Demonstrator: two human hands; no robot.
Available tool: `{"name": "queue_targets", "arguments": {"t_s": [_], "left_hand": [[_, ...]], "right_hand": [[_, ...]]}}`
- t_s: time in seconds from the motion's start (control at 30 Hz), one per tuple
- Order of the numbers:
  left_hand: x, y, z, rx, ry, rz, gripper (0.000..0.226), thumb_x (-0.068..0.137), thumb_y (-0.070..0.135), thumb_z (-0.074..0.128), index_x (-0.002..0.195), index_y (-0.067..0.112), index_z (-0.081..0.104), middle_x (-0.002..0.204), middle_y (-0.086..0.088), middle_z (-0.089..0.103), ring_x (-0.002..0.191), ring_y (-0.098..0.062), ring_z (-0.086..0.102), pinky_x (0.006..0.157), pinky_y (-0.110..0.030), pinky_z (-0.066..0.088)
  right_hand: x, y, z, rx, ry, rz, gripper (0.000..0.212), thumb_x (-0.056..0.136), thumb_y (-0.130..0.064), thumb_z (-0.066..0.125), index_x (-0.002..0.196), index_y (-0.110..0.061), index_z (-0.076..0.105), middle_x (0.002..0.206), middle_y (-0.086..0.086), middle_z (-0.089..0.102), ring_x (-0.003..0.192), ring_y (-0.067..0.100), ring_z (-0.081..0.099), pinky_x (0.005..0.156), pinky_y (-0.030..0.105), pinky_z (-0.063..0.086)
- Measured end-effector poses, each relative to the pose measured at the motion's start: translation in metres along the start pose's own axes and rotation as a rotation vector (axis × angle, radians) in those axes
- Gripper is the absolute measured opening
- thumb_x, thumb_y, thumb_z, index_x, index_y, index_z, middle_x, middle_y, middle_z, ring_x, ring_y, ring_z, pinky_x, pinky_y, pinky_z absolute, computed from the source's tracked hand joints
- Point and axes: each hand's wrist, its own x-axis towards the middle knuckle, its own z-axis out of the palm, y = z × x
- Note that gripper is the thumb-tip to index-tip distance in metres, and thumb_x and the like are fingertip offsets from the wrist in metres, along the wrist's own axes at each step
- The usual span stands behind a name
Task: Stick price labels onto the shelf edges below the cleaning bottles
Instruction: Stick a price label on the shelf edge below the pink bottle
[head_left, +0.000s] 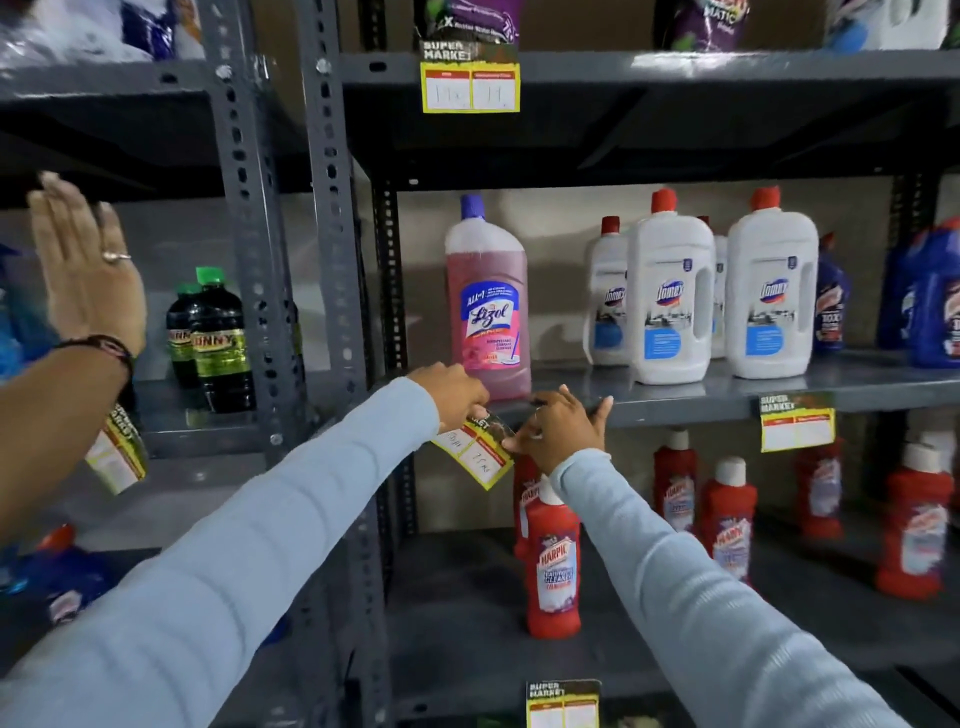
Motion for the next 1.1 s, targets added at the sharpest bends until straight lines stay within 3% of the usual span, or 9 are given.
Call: {"name": "queue_targets", "arguments": {"t_s": [0.1,0.23,0.37,0.47,0.53,0.6,0.7,0.93,1.1], "left_hand": [[-0.008,0.004,0.001,-0.025,0.037,-0.041,0.019,0.093,0.024,0.044,0.095,0.020,0.062,0.101,-0.014,0.063,0.083,-0.031,0.054,0.068,-0.035,0.038],[-0.023,-0.009,0.016,-0.200,0.129,-0.125,0.020,0.091,0.039,0.043,0.087,0.032,0.062,0.104,-0.008,0.064,0.100,-0.034,0.058,0.082,-0.042,0.040],[-0.038,-0.004,0.063,-0.220,0.208,-0.143,0.021,0.088,0.043,0.053,0.089,0.031,0.070,0.141,0.003,0.045,0.131,-0.027,0.037,0.101,-0.047,0.034],[-0.039,0.010,0.097,-0.195,0.353,-0.162,0.018,0.083,0.039,0.062,0.083,0.026,0.075,0.155,0.000,0.024,0.143,-0.029,0.013,0.119,-0.044,0.004],[-0.034,0.014,0.102,-0.196,0.433,-0.190,0.016,0.081,0.037,0.064,0.083,0.026,0.076,0.152,-0.002,0.030,0.141,-0.029,0.017,0.119,-0.043,0.002],[-0.030,0.012,0.098,-0.302,0.504,-0.220,0.015,0.078,0.037,0.067,0.082,0.026,0.077,0.143,-0.002,0.045,0.134,-0.031,0.031,0.117,-0.043,0.016],[-0.027,-0.003,0.084,-0.509,0.522,-0.231,0.014,0.075,0.038,0.071,0.079,0.026,0.077,0.124,0.003,0.059,0.115,-0.026,0.045,0.097,-0.037,0.037],[-0.019,-0.016,0.047,-0.676,0.321,-0.259,0.029,0.071,0.041,0.075,0.069,0.012,0.076,0.092,-0.006,0.071,0.088,-0.022,0.062,0.074,-0.027,0.037],[-0.014,-0.014,0.048,-0.618,0.340,-0.326,0.033,0.073,0.042,0.073,0.058,0.013,0.071,0.090,-0.004,0.072,0.090,-0.024,0.059,0.075,-0.030,0.039]], "right_hand": [[0.005,0.001,-0.010,0.038,-0.056,0.014,0.030,0.085,-0.041,0.062,0.105,-0.022,0.073,0.134,-0.002,0.058,0.135,0.022,0.042,0.113,0.068,-0.002],[0.004,0.012,-0.019,0.217,-0.075,-0.038,0.021,0.081,-0.041,0.068,0.093,-0.027,0.077,0.126,-0.006,0.066,0.125,0.025,0.052,0.115,0.062,0.002],[-0.012,0.013,-0.003,-0.093,0.023,-0.149,0.017,0.080,-0.039,0.069,0.090,-0.028,0.077,0.144,-0.007,0.048,0.139,0.023,0.035,0.116,0.061,0.008],[-0.018,0.014,0.013,-0.265,0.067,-0.214,0.029,0.081,-0.046,0.066,0.097,-0.025,0.076,0.151,-0.005,0.035,0.145,0.023,0.021,0.115,0.062,0.009],[-0.014,0.016,0.011,-0.283,0.090,-0.211,0.035,0.081,-0.049,0.063,0.102,-0.024,0.074,0.149,-0.007,0.039,0.142,0.021,0.028,0.115,0.059,0.011],[-0.007,0.017,0.000,-0.248,0.089,-0.185,0.036,0.080,-0.052,0.063,0.101,-0.025,0.074,0.141,-0.011,0.049,0.131,0.019,0.043,0.114,0.053,0.018],[0.004,0.018,-0.018,-0.009,0.044,-0.093,0.033,0.076,-0.053,0.067,0.089,-0.025,0.076,0.124,-0.013,0.065,0.112,0.019,0.058,0.108,0.046,0.033],[0.009,0.006,-0.028,0.124,0.026,0.057,0.037,0.072,-0.055,0.071,0.089,-0.022,0.076,0.104,-0.001,0.075,0.102,0.026,0.065,0.099,0.045,0.038],[0.012,0.000,-0.028,0.097,0.047,0.106,0.038,0.073,-0.058,0.069,0.084,-0.023,0.074,0.090,-0.001,0.074,0.092,0.025,0.065,0.093,0.043,0.039]]}}
